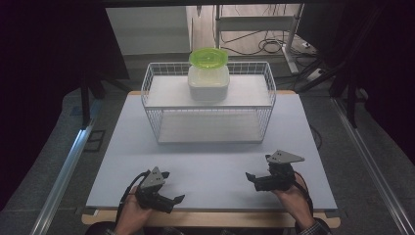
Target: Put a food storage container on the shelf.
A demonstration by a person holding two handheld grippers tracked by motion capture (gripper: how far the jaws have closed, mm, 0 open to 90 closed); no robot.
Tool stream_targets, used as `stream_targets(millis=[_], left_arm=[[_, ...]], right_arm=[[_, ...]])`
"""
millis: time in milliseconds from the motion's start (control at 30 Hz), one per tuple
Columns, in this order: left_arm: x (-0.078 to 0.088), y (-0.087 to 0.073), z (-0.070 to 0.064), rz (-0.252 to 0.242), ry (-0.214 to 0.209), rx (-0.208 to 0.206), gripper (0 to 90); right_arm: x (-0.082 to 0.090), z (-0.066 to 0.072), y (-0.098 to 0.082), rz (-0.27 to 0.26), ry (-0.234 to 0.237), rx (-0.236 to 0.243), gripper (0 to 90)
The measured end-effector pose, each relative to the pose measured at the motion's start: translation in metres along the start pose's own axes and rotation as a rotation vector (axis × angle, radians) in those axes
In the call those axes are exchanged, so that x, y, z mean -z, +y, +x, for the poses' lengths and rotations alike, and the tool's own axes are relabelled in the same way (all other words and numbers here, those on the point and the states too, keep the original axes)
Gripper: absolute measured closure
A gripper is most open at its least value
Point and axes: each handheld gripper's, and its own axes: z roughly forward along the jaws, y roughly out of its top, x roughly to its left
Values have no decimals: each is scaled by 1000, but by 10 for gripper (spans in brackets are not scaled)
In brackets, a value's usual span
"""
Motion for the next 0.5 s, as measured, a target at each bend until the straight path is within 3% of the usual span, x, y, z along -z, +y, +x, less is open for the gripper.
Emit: stream_targets(millis=[500], left_arm=[[-3,-2,1,36,33,-6,30]], right_arm=[[-8,-5,-18,110,-30,-9,10]])
